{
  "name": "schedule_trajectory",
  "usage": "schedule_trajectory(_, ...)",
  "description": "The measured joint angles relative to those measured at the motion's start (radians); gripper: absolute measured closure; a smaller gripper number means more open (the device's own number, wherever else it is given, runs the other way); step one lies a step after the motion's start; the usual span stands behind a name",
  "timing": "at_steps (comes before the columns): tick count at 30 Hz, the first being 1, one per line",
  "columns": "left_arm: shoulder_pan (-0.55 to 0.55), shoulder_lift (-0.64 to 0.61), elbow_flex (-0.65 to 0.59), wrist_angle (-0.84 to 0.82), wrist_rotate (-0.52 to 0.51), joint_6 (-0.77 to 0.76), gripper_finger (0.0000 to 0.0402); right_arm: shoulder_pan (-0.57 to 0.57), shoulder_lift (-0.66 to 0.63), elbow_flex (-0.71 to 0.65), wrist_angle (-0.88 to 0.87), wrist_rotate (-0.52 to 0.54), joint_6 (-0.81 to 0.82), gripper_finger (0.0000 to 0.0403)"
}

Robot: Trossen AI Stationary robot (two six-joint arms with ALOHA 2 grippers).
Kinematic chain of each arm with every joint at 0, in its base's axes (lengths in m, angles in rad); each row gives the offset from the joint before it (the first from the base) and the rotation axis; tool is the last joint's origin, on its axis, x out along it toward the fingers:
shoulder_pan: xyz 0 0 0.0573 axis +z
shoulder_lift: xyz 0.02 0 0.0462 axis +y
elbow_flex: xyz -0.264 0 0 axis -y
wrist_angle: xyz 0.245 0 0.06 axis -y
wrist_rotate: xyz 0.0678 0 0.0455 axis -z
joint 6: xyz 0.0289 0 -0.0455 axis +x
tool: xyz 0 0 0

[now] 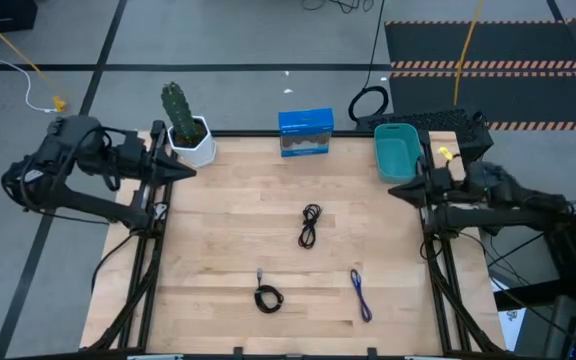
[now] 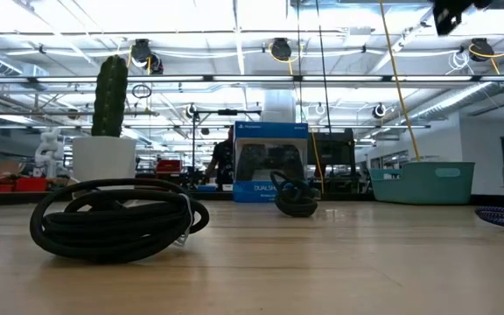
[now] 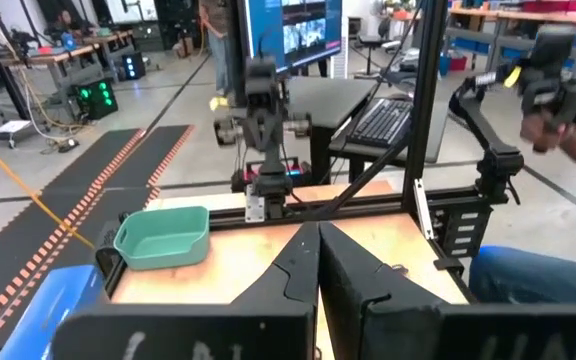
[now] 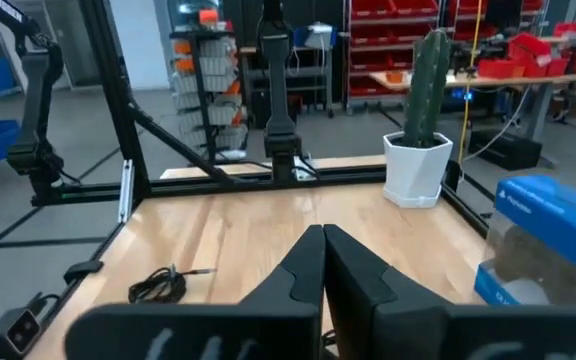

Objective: Pick and place USB-C Cables
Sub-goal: Put the bottom black USB cable into the blue bin

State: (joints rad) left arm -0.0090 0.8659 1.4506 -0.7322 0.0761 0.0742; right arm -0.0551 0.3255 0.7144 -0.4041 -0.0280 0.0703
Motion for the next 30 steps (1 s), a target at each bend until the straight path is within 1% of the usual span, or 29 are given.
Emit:
schedule_trajectory(9, 0.0, 0.027, 0.0, -0.001, 0.0, 0.0, 0.0396, 0.0, 0.22, 0.352, -0.163, 0.0, -0.034, 0.0403)
schedule_trajectory(13, 0.0, 0.046, 0.0, -0.005, 0.0, 0.0, 0.0396, 0.0, 0.297, 0.459, -0.175, 0.002, -0.054, 0.0403)
schedule_trajectory(16, 0.0, 0.063, 0.0, -0.007, 0.0, 0.001, 0.0396, 0.0, 0.332, 0.49, -0.176, 0.006, -0.056, 0.0403)
schedule_trajectory(22, 0.0, 0.104, 0.0, -0.016, 0.0, 0.034, 0.0396, 0.0, 0.346, 0.477, -0.18, 0.106, -0.056, 0.0403)
schedule_trajectory(30, 0.0, 0.17, 0.0, -0.054, 0.0, 0.051, 0.0396, 0.0, 0.346, 0.468, -0.163, 0.109, -0.056, 0.0403)
